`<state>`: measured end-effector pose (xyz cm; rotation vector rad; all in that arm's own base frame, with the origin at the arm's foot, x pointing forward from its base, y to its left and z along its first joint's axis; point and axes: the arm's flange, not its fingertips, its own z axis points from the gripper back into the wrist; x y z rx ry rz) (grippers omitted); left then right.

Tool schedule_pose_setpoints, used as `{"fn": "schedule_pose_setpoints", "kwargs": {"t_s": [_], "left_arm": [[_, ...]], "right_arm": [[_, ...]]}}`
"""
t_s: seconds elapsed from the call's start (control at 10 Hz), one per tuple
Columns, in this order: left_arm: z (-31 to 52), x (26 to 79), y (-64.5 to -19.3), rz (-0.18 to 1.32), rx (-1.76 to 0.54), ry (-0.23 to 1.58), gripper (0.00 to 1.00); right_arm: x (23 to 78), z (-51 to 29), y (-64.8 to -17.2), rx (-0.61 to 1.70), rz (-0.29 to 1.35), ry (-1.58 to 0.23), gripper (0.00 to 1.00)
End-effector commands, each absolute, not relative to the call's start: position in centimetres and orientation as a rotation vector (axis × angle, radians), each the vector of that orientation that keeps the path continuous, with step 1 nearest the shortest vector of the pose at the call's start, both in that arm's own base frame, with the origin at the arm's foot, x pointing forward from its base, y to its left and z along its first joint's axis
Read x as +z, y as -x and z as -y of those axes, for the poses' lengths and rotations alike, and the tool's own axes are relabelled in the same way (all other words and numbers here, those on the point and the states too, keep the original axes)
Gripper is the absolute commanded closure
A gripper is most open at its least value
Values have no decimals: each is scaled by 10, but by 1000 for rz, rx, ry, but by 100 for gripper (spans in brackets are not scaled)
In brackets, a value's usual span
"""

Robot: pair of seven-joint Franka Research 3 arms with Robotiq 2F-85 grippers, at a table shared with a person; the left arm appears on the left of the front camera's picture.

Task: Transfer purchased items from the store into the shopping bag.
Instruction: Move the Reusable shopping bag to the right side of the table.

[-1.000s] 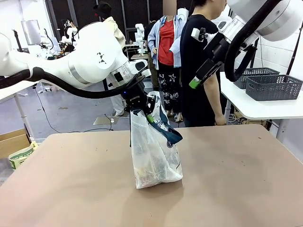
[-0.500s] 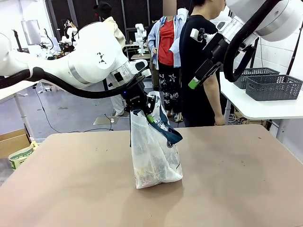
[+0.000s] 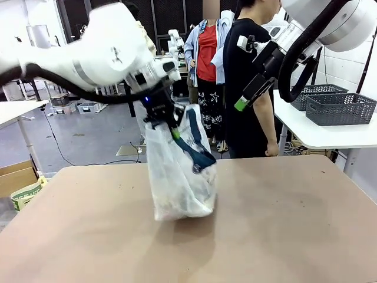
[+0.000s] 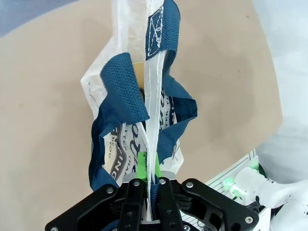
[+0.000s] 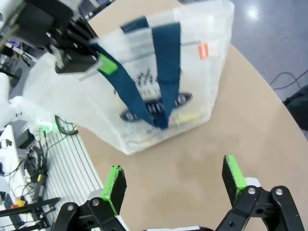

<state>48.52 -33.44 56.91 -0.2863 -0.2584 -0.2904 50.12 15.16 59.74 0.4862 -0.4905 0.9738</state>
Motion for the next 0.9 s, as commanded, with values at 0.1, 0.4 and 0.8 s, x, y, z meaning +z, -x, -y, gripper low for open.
{"fn": "schedule_pose_setpoints", "kwargs": {"t_s": [0.1,0.4,0.8], "left_arm": [[313,642,-478,371,-281,136,100],[267,672,-483,381,-174,-8,100],[218,685,-509,135,-107,-166,100]], "right_arm": [[596,-151,-502,974,489,-491,0],[596,-151,-502,974,489,-491,0],[596,-151,-502,974,489,-491,0]]}}
